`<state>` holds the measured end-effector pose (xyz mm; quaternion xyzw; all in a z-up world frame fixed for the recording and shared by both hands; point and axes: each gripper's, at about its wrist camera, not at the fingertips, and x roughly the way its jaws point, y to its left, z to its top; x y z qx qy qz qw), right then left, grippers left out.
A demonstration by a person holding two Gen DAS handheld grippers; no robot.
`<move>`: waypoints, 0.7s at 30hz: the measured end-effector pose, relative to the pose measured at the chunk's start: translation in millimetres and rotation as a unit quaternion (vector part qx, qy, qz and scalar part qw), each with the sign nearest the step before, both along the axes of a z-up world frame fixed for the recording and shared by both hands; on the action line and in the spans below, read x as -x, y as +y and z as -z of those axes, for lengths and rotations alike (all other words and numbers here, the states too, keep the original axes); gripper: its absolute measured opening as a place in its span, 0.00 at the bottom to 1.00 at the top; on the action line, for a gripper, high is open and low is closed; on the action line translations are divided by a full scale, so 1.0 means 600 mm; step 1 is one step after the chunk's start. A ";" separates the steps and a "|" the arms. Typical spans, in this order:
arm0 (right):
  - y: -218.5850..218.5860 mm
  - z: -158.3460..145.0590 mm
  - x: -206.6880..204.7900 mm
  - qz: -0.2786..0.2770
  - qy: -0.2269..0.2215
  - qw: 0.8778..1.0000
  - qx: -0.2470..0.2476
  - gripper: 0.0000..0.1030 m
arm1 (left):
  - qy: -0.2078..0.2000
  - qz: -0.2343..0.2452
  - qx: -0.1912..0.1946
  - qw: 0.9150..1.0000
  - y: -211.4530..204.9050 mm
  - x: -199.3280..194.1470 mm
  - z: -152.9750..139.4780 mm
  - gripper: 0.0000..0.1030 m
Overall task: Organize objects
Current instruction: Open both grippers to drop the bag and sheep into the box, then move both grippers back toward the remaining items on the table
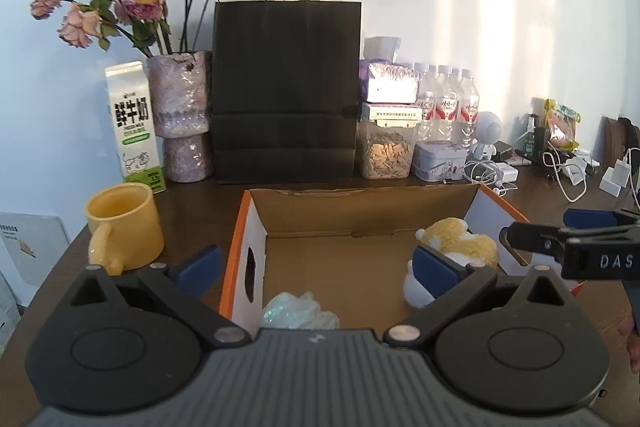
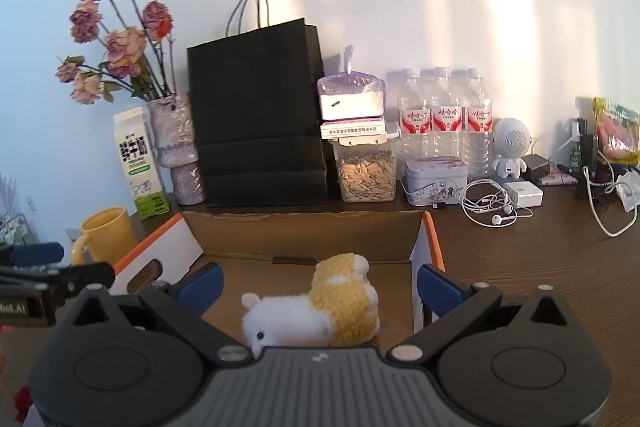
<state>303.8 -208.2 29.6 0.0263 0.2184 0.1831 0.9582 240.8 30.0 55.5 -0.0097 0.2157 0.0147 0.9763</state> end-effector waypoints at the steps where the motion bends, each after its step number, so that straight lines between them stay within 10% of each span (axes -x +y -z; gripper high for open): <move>1: 0.000 -0.001 0.007 -0.002 -0.002 1.000 0.002 1.00 | -0.001 0.000 0.002 1.000 0.000 0.007 -0.001 1.00; 21: -0.039 0.051 0.209 -0.035 -0.001 0.998 0.043 1.00 | -0.007 -0.014 0.029 0.999 0.015 0.206 0.047 1.00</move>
